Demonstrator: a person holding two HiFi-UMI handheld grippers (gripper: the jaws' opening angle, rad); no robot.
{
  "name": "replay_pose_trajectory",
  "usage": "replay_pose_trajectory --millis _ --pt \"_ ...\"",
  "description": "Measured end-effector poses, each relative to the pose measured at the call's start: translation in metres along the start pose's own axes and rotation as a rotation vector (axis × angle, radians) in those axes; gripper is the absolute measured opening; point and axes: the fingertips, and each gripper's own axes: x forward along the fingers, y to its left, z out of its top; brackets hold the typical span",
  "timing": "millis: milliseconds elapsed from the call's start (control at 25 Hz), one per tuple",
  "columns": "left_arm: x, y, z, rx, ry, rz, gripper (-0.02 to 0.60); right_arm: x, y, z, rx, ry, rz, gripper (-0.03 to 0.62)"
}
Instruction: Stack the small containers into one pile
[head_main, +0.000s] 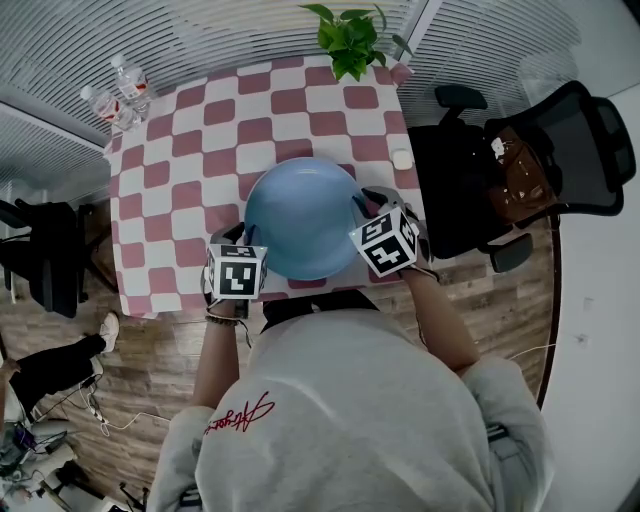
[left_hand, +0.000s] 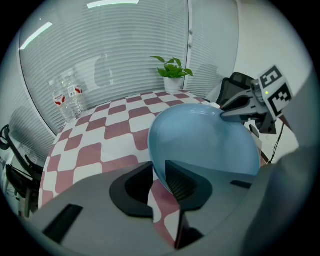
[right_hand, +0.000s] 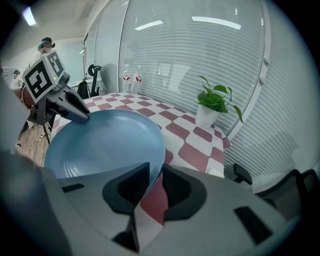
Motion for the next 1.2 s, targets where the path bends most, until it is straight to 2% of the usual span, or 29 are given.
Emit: replay_pose_trajectory --millis 200,400,520,640,880,1000,1200 --pt "-0.001 -0.001 0.001 0.024 -0.045 -0.032 0.091 -0.003 0.0 0.003 -0.031 -0.041 0.001 0.077" --pt "-0.011 0.004 0.009 0.027 -0.121 -0.015 0.11 -0.015 -0.009 0.018 -0.045 -0.124 -0.043 0.077" --pt "-0.024 0.008 0.022 -0.015 -0.196 -0.017 0.112 -0.027 -0.017 0.036 -0.03 -0.198 -0.08 0.077" --pt "-0.044 0.017 0.042 -0.063 -0.298 0.01 0.11 -0.041 -0.021 0.057 0.04 -0.305 -0.071 0.059" --pt "-0.086 0.021 0.082 -0.076 -0.47 0.034 0.109 -0.081 -0.026 0.099 0.086 -0.508 -0.038 0.023" --pt "-0.105 0.016 0.097 -0.088 -0.546 0.011 0.087 -0.1 -0.027 0.115 0.093 -0.587 -0.026 0.017" --pt "-0.139 0.002 0.123 -0.119 -0.665 -0.039 0.061 -0.132 -0.023 0.14 0.141 -0.727 0.046 0.014"
